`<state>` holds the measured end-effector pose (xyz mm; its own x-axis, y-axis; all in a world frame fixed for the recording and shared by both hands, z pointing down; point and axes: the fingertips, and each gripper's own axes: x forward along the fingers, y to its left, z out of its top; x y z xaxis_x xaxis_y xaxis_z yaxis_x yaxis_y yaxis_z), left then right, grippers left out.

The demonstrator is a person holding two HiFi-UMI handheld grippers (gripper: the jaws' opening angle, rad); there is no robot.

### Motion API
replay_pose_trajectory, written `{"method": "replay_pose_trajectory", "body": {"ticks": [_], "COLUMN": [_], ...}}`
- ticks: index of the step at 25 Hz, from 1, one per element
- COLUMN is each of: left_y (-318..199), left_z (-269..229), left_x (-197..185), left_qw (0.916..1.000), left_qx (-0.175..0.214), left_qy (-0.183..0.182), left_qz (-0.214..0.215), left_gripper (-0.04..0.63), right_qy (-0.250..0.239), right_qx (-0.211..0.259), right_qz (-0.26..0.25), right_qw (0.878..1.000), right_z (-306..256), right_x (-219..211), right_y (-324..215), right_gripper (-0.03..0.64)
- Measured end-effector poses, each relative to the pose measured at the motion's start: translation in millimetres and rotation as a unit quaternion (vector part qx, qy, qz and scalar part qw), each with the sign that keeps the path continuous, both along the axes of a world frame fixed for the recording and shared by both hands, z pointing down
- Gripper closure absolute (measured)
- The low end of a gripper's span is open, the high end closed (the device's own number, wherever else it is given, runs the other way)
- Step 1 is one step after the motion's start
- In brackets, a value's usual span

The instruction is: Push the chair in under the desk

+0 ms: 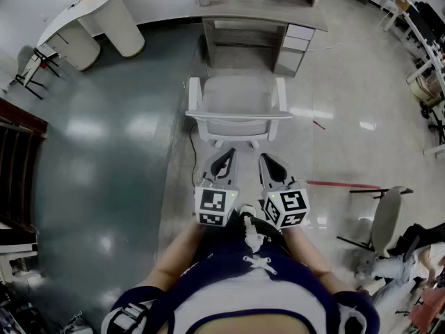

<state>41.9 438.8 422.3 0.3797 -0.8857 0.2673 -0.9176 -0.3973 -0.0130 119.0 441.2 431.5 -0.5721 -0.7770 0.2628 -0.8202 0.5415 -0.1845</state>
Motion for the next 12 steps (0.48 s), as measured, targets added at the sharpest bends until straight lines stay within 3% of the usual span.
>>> {"method": "replay_pose_trajectory", "body": {"ticks": [6, 12], "left_y": [-10, -21], "left_z": [14, 42], "left_x": [10, 4], "left_qw": [0.9997, 0.9983], "left_qx": [-0.004, -0.034], "left_qy": [-0.023, -0.046], "left_qz": [-0.006, -0.006], "left_gripper": [0.586, 0.586], "right_qy": [0.018, 0.028], "right_qx": [0.008, 0.007], "right_qz": [-0.024, -0.062], "right_qw": [1.000, 0.998], "right_z": [13, 28], "right_x": [7, 0], "right_y": [-15, -28], "right_gripper": [0.606, 0.606]}}
